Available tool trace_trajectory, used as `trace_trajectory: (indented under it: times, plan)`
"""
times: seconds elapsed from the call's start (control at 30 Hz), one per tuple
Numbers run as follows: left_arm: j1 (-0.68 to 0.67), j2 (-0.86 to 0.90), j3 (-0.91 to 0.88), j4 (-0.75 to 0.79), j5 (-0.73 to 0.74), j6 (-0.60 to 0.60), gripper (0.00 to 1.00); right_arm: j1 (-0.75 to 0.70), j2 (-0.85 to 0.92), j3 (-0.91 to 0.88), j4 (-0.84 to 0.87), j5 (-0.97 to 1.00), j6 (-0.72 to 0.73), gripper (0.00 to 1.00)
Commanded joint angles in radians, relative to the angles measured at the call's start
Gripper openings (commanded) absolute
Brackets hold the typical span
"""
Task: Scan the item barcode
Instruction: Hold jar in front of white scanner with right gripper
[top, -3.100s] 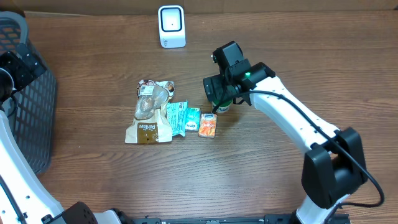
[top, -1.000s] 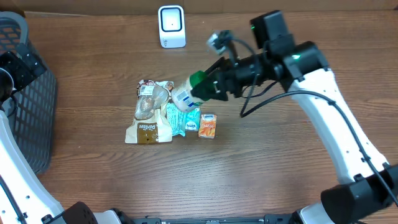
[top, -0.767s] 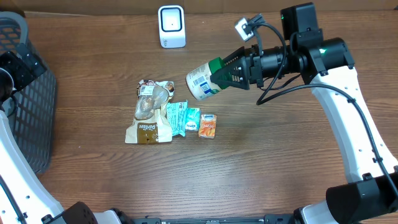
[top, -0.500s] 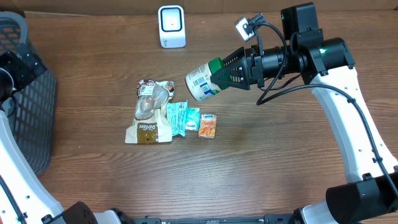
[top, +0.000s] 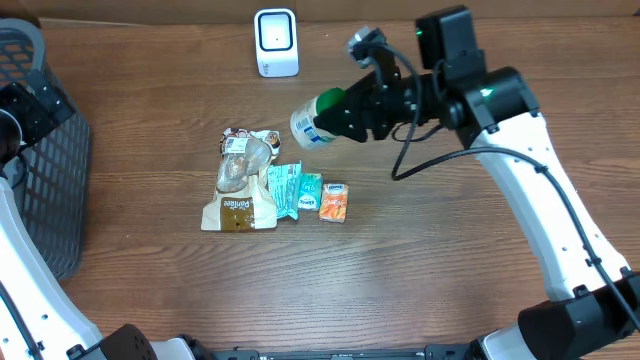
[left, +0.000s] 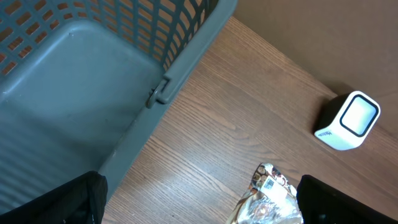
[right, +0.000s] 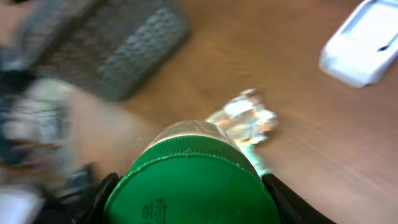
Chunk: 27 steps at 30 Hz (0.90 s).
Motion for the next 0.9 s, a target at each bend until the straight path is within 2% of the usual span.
trace_trajectory:
  times: [0.0, 0.13, 0.27, 0.4, 0.63, 0.77, 0.87]
  plan:
    - [-0.002, -0.002, 0.003, 0.003, -0.004, 0.020, 1.00, 0.047, 0.016, 0.033, 0.115, 0.308, 0.009, 0.37]
    - [-0.002, -0.002, 0.003, 0.003, -0.004, 0.020, 1.00, 0.074, 0.087, 0.033, 0.282, 0.418, -0.122, 0.37]
    - [-0.002, -0.002, 0.003, 0.003, -0.004, 0.020, 1.00, 0.087, 0.182, 0.033, 0.506, 0.532, -0.314, 0.37]
    - [-0.002, -0.002, 0.003, 0.003, -0.004, 0.020, 1.00, 0.098, 0.285, 0.033, 0.738, 0.568, -0.572, 0.34]
    - [-0.002, -0.002, 0.003, 0.003, -0.004, 0.020, 1.00, 0.097, 0.461, 0.033, 1.165, 0.609, -0.663, 0.31]
    - [-0.002, -0.002, 0.003, 0.003, -0.004, 0.020, 1.00, 0.098, 0.536, 0.034, 1.322, 0.633, -0.729, 0.31]
    - [-0.002, -0.002, 0.003, 0.003, -0.004, 0.020, 1.00, 0.100, 0.571, 0.034, 1.373, 0.645, -0.775, 0.31]
